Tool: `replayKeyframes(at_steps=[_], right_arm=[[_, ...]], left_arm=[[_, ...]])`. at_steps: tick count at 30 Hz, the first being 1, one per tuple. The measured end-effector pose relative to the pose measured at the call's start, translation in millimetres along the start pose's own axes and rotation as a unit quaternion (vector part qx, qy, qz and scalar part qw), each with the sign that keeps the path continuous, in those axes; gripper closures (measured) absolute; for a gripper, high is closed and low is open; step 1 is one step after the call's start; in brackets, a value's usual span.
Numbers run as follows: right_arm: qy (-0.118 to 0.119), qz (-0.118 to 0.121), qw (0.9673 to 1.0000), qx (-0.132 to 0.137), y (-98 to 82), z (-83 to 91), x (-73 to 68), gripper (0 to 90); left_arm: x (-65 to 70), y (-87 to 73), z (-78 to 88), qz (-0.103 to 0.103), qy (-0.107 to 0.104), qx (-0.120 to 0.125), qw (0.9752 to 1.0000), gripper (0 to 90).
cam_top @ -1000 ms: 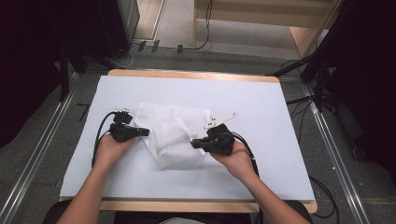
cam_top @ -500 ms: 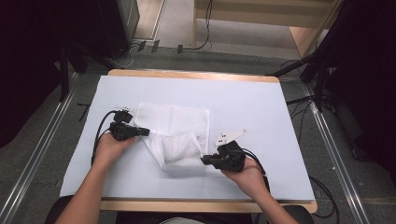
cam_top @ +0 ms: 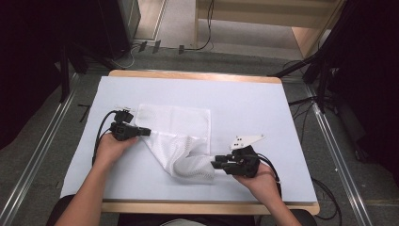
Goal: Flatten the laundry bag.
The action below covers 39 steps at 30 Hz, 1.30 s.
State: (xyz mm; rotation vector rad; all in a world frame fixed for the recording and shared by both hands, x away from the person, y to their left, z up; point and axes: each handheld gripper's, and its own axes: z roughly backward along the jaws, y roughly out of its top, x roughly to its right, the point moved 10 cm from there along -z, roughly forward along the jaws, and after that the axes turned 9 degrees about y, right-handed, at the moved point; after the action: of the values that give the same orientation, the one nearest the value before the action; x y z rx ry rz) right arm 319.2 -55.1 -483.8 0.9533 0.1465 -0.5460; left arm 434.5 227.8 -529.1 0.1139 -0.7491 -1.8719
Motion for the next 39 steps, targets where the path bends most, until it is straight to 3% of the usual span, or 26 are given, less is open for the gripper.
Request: replayKeyframes(at_steps=[5, 10, 18, 25, 28, 33, 39], right_arm=[[-0.014, -0.004, 0.9997, 0.018, 5.9, 9.6, 9.7, 72.0], [-0.031, -0.014, 0.9991, 0.027, 13.1, 8.4, 28.5, 71.9], [-0.058, -0.015, 0.998, 0.017, 30.4, -15.6, 66.7, 68.6], [-0.081, -0.042, 0.9958, 0.013, 46.7, -36.5, 101.6, 66.8], [-0.094, -0.04, 0.9947, 0.01, 54.3, -46.4, 116.8, 61.9], [-0.112, -0.05, 0.9925, 0.001, 64.9, -63.2, 141.2, 55.8], [-0.147, -0.059, 0.9872, -0.017, 68.0, -76.6, 166.0, 54.3]], left_arm=[[0.1, 0.2, 0.6, -0.003, 0.004, 0.001, 1.0, 78.3], [1.2, 1.1, 6.2, -0.011, 0.014, 0.006, 0.9998, 74.6], [16.5, 1.6, 22.8, -0.021, 0.001, 0.03, 0.9993, 70.9], [28.6, -1.9, 30.6, -0.03, -0.005, 0.04, 0.9987, 66.1], [32.8, -3.4, 32.8, -0.036, -0.007, 0.043, 0.9984, 64.4], [32.2, -7.5, 32.7, -0.036, -0.004, 0.039, 0.9986, 61.1], [29.0, -7.3, 35.7, -0.034, -0.001, 0.045, 0.9984, 59.6]])
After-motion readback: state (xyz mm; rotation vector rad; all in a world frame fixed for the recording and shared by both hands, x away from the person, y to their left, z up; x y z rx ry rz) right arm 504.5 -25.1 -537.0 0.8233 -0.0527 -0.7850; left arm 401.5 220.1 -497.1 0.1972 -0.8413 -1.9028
